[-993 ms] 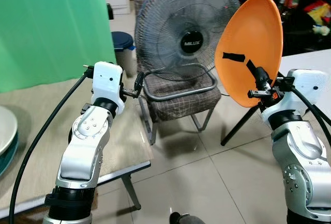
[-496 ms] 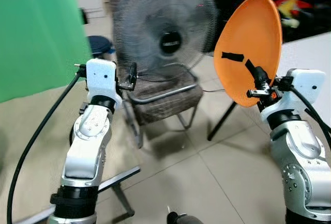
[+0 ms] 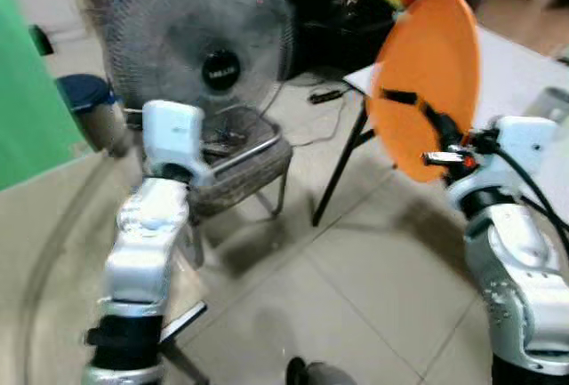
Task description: Setting the table
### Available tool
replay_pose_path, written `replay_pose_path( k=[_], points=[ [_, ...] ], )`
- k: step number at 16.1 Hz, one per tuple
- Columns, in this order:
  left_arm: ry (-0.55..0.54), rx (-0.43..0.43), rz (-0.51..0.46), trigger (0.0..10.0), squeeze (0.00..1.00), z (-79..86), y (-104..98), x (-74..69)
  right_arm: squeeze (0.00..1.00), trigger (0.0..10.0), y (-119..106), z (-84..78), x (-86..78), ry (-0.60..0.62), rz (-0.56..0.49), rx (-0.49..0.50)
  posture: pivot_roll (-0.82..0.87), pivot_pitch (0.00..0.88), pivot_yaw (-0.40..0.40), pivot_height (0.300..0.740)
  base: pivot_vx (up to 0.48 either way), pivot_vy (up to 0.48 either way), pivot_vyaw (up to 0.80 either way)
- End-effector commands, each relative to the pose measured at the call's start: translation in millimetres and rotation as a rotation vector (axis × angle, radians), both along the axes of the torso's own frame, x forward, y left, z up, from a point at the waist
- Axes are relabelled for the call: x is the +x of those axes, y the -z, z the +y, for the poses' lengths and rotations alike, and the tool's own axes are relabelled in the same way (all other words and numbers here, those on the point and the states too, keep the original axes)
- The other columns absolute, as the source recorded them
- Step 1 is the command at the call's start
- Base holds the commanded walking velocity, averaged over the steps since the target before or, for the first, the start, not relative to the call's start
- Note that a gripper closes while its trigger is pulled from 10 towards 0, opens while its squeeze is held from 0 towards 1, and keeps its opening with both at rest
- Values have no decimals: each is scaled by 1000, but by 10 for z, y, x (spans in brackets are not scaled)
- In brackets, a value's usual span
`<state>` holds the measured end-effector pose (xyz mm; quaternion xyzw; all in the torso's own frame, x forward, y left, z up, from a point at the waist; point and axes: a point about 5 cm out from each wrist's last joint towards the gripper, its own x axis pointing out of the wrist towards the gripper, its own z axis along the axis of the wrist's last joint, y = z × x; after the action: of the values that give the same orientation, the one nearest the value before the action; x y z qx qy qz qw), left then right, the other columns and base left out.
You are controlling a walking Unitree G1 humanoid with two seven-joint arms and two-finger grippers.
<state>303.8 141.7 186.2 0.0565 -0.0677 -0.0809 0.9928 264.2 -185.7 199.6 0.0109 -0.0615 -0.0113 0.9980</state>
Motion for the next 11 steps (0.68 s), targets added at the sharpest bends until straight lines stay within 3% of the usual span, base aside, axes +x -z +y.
replay_pose_path(
  k=[1,11],
  points=[
    [-2,8,-7,10000,0,49,-41,8,0,10000,-130,91,-20,-43,-76,-24,25,0,-53,740,0,0,-800],
    [-39,-12,25,10000,0,103,-24,51,0,10000,8,111,-9,-33,-3,-34,22,0,-45,740,0,0,-800]
  ],
)
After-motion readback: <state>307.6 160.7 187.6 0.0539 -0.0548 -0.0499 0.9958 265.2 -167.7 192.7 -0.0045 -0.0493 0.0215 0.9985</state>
